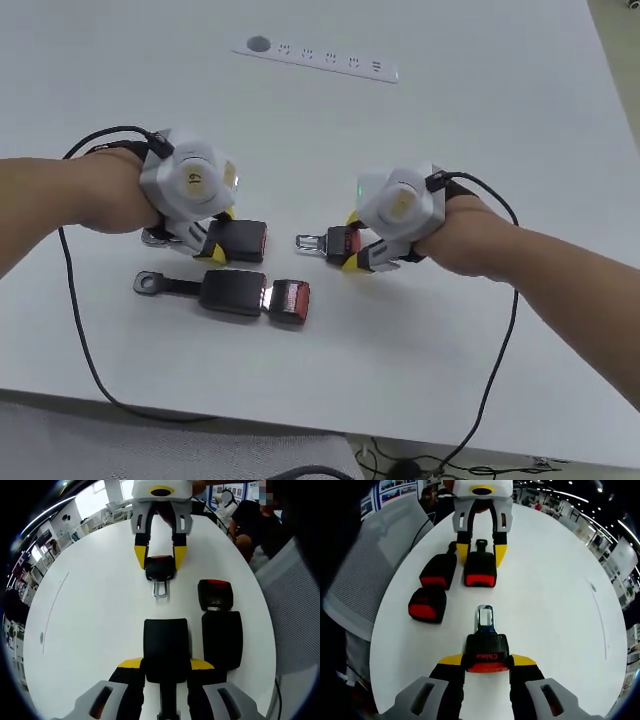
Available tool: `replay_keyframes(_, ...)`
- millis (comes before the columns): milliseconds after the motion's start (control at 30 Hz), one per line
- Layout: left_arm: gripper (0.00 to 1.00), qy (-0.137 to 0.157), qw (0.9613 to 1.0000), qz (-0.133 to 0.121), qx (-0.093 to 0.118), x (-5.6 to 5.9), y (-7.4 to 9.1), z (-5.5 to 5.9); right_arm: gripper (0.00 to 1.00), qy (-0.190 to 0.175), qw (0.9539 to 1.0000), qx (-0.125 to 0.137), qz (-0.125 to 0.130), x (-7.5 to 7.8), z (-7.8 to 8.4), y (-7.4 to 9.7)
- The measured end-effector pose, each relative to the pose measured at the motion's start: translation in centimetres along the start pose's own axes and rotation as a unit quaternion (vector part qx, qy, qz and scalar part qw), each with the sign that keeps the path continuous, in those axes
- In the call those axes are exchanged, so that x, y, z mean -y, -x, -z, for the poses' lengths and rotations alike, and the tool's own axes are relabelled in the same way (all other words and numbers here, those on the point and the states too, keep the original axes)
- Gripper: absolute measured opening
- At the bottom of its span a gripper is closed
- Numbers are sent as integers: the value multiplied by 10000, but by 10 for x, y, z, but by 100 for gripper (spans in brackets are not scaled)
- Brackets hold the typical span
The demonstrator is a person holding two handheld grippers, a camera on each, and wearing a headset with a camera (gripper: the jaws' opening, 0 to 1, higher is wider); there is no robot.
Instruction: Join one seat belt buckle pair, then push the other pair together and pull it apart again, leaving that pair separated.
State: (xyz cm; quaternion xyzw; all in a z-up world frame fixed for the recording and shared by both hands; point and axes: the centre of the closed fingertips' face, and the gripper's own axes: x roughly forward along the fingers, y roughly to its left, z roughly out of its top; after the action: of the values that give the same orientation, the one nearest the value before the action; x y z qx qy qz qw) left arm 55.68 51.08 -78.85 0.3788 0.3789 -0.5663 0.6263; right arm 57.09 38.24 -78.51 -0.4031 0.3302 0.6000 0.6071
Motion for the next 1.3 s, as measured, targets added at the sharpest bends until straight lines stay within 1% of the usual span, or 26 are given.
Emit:
replay_keyframes(67,33,-5,10000,-2,-17,1,0,-1,31,-43,10000,28,-16,0,-3,-7)
replay_keyframes(133,33,-4,10000,-2,-24,1,0,-1,31,-50,10000,33,-1,-4,-12,-6)
replay_keyframes(167,33,-5,10000,-1,-24,1,0,-1,31,-50,10000,37,-5,-3,-13,-11)
replay_keyframes(233,33,12,10000,-6,-15,1,1,-1,31,-49,10000,56,-16,-5,-20,-14)
replay_keyframes(333,33,56,10000,-42,-12,2,2,-1,31,-20,9999,81,-61,-6,-25,-19)
replay_keyframes(400,33,65,10000,-55,-23,2,1,-1,31,3,9999,84,-63,-6,-31,-19)
replay_keyframes(500,33,106,9999,-71,-51,1,2,-1,31,12,10000,61,-53,-4,-32,-21)
replay_keyframes(567,33,92,9999,-68,-55,3,3,-3,31,-25,9999,136,-64,-4,-34,-21)
replay_keyframes(700,33,100,9999,-63,-92,4,4,-4,31,-21,9998,176,-41,-4,-37,-21)
replay_keyframes(833,33,81,9999,-45,-67,2,3,-3,31,7,9998,214,-34,-3,-40,-24)
replay_keyframes(900,33,10,10000,-43,-45,3,3,-4,30,-14,9997,246,-57,-6,-43,-22)
replay_keyframes(933,33,-38,10000,-37,-47,3,3,-4,30,-94,9997,225,-85,-7,-43,-21)
replay_keyframes(1000,33,-50,10000,-29,-38,2,2,-3,30,-54,9997,234,-75,-8,-44,-19)
replay_keyframes(1100,33,-80,10000,-23,-25,2,2,-3,29,-84,9997,213,-41,-5,-42,-24)
replay_keyframes(1200,33,-108,9999,-38,-29,1,1,-2,29,-128,9997,194,-26,-6,-44,-23)
replay_keyframes(1267,33,-95,9999,-36,6,0,1,-1,29,-188,9997,181,-25,-7,-45,-23)
replay_keyframes(1300,33,-85,10000,-33,37,0,1,0,29,-205,9996,169,-24,-6,-44,-26)
